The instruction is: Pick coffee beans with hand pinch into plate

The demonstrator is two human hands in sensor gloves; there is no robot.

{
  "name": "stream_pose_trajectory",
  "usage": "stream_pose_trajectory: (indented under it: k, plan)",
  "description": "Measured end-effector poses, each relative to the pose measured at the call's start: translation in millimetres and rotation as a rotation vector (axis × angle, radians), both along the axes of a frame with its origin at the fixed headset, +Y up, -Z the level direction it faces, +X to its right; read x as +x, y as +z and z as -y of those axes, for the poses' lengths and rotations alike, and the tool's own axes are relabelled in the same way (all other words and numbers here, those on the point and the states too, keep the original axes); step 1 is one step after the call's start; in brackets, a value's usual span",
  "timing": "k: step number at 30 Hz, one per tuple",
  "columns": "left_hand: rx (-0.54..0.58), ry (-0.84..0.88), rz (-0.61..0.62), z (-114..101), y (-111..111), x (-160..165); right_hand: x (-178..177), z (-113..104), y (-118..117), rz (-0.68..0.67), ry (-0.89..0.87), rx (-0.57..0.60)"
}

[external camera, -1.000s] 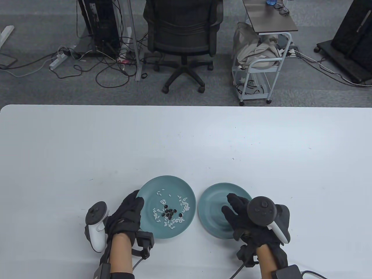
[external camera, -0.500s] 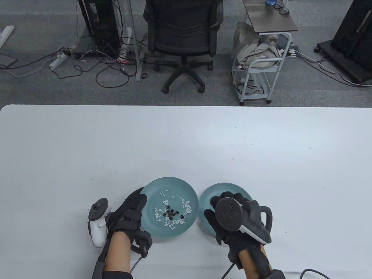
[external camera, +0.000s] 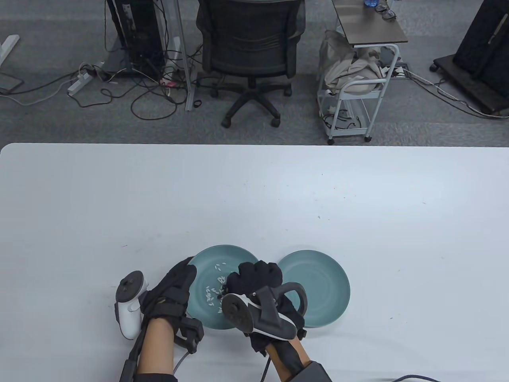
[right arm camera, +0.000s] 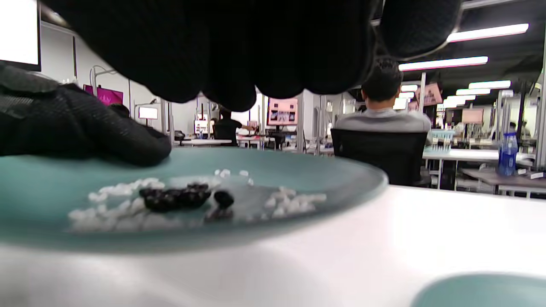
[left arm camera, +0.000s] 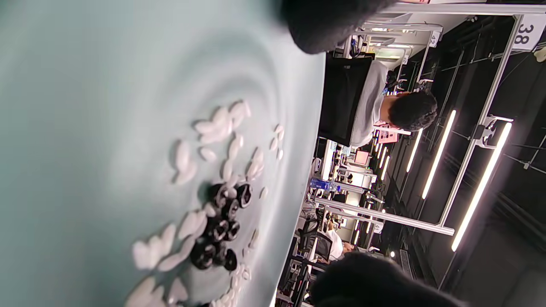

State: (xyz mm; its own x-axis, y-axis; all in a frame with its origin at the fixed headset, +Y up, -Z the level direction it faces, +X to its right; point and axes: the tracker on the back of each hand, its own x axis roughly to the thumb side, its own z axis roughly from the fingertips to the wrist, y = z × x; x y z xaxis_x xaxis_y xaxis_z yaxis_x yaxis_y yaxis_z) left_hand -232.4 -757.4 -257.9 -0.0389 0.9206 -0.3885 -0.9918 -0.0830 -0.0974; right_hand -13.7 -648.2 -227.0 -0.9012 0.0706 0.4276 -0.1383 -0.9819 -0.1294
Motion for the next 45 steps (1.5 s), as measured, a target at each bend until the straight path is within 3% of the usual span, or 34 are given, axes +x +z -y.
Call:
stream_pose_trajectory:
  k: [3,20,32,42,45]
  plan:
    - [0.006,-0.011,0.01,-2,0,0,1,4,-1,0.019,0.019,-0.059]
    - [-0.016,0.024,0.034,1,1,2,-14,25,-2,0.055,0.174,-0.057]
    - [-0.035,0.05,0.09,4,1,4,-8,28,-6,0.064,0.095,-0.251]
    - [-0.037,0.046,0.125,5,-2,3,-13,29,-5,0.039,0.126,-0.266]
    - [-0.034,0.059,0.114,4,-2,3,-7,27,-6,0.005,0.044,-0.187]
